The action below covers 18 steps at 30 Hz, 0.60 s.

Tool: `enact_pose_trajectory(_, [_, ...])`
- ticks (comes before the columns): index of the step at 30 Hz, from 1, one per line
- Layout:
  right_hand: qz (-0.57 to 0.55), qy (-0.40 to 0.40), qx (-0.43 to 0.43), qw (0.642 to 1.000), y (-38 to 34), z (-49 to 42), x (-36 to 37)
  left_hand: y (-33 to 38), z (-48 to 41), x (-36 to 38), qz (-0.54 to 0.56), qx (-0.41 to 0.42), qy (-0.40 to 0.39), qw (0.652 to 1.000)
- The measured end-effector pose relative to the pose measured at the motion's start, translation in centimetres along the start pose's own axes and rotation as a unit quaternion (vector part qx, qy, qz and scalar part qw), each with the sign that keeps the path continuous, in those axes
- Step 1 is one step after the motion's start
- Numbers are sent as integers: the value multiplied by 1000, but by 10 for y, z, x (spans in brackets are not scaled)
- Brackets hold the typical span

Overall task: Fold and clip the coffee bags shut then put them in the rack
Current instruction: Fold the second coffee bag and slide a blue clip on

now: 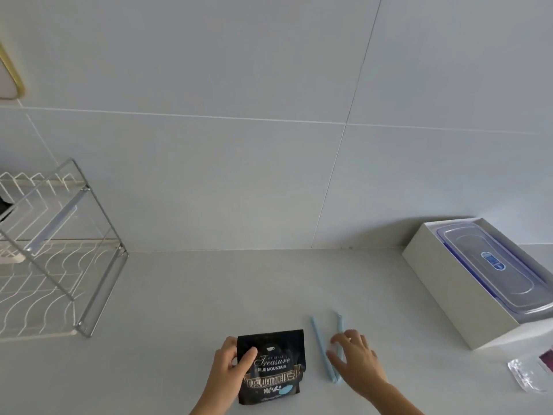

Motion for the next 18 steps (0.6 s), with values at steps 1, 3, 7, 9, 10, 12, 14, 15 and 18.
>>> enact_pose_trajectory(1, [12, -17, -3, 1000, -3, 3, 10, -2, 4, 5, 2, -7, -15, 1000])
enact_pose_trajectory(3, [29, -34, -7, 999, -4, 9, 24, -5, 9, 12, -4, -14, -29, 999])
enact_pose_trajectory(7, [-25, 21, 0, 999, 6, 17, 14, -7, 16, 13, -4, -22, -3, 1000])
enact_pose_trajectory(9, [-131, 45, 28, 990, 14, 17, 1, -9, 18, 13, -4, -22, 9, 1000])
enact_pose_trajectory(10, [-199, 53, 47, 978, 18, 17, -7, -9, 18, 14, -4, -21, 14, 1000])
enact_pose_trajectory(12, [-302, 49, 64, 950, 17, 18, -23, -10, 18, 14, -5, -18, 26, 999])
enact_pose_trajectory(14, [-331, 43, 23, 942, 5, 19, -41, -10, 17, 13, 0, -13, 40, 999])
enact_pose_trajectory(15, [-334, 36, -6, 942, -5, 21, -51, -11, 16, 13, 2, -12, 44, 999])
enact_pose_trajectory(18, [-302, -1, -64, 951, -37, 31, -71, -13, 13, 13, 8, -13, 48, 999])
Point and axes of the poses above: each hand's wrist, its own z-axis away from the middle knuckle, its own x-axis out of the palm, y = z × x, the point moved 7 cm from there along -z, towards the middle knuckle, and after that the axes turned 13 degrees about -z, right-handed, at the moved point
